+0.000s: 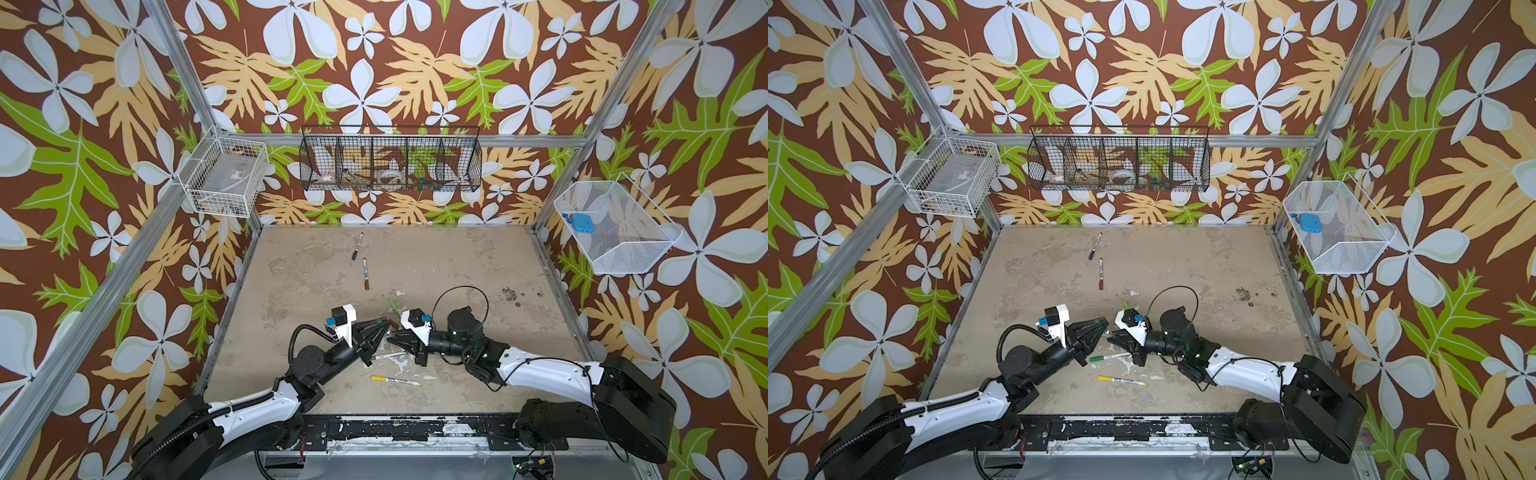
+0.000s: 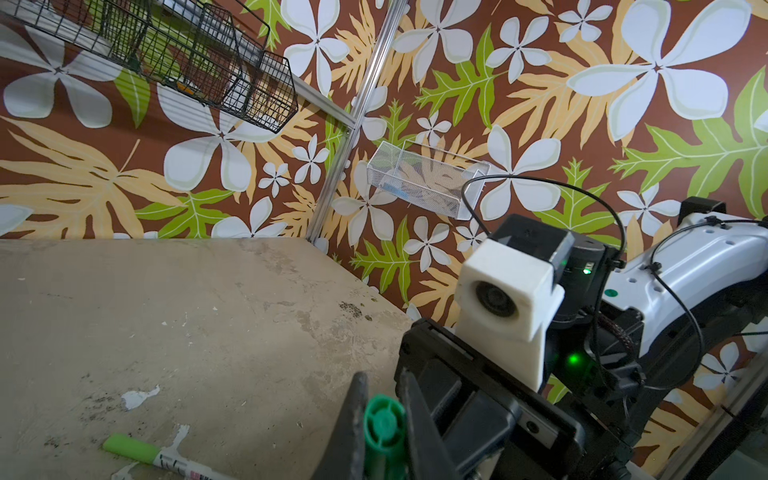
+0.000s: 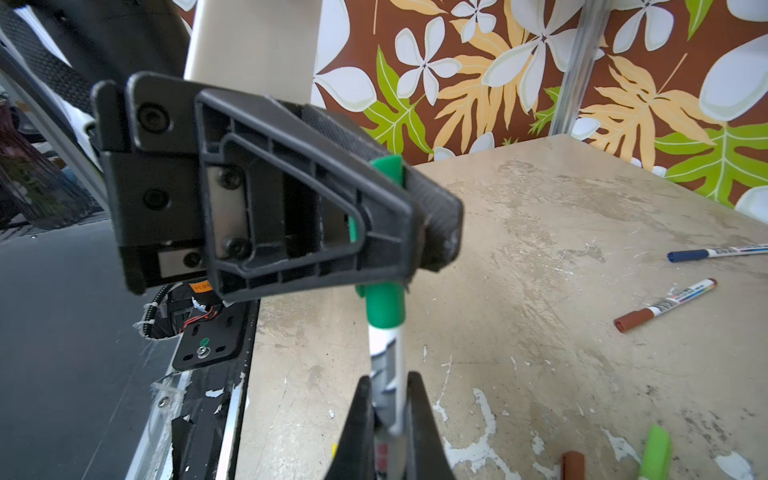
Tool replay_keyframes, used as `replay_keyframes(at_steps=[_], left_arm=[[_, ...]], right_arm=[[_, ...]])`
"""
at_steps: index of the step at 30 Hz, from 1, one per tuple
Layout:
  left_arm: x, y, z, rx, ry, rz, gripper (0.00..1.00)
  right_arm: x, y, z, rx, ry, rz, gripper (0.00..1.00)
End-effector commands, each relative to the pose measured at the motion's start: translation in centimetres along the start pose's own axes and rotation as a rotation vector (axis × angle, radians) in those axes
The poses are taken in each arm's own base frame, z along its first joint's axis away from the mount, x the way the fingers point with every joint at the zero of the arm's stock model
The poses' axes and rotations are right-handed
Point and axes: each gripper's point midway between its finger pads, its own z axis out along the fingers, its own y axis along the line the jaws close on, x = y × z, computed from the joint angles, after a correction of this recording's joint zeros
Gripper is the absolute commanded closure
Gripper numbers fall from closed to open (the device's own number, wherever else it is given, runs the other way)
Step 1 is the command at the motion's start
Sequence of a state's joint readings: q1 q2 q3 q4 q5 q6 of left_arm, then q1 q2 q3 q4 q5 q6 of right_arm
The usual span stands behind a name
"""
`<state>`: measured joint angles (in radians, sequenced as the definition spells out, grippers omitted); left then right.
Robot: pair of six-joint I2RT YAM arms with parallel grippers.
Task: Open the pen caps
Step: 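Grip the green cap with the left gripper and hold both grippers together, then pull the grippers apart, left gripper drawing the green cap off the marker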
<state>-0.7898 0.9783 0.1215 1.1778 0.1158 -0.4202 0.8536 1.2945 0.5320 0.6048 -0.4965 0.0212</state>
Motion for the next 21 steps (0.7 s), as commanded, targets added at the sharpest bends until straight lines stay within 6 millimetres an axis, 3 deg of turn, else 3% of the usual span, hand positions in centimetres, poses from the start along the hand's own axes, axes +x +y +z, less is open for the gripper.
replay_keyframes(at_steps=[1, 11, 13, 17, 21], left_arm=[[-2.4, -0.2, -0.4, 0.009, -0.103, -0.007, 1.00], [-2.9, -0.8, -1.0, 0.047, -0.129, -0.003, 1.00], [-3.1, -0.7, -1.1, 0.044, -0.136, -0.001, 1.00], [-3.3, -0.4, -1.3, 0.025, -0.151, 0.002, 1.00], [-3.4, -0.1, -1.5, 0.005, -0.161, 0.004, 1.00]], right_arm=[[2.2, -2.2, -0.2, 0.118, 0.104, 0.014, 1.00], [4.8, 1.9, 1.2, -0.173, 0.214, 0.015, 1.00], [5.5, 1.2, 1.7, -0.141, 0.232, 0.024, 1.00], [6.3, -2.3, 1.7, 0.121, 0.258, -0.014, 1.00], [5.9, -3.3, 1.3, 0.275, 0.237, -0.067, 1.00]])
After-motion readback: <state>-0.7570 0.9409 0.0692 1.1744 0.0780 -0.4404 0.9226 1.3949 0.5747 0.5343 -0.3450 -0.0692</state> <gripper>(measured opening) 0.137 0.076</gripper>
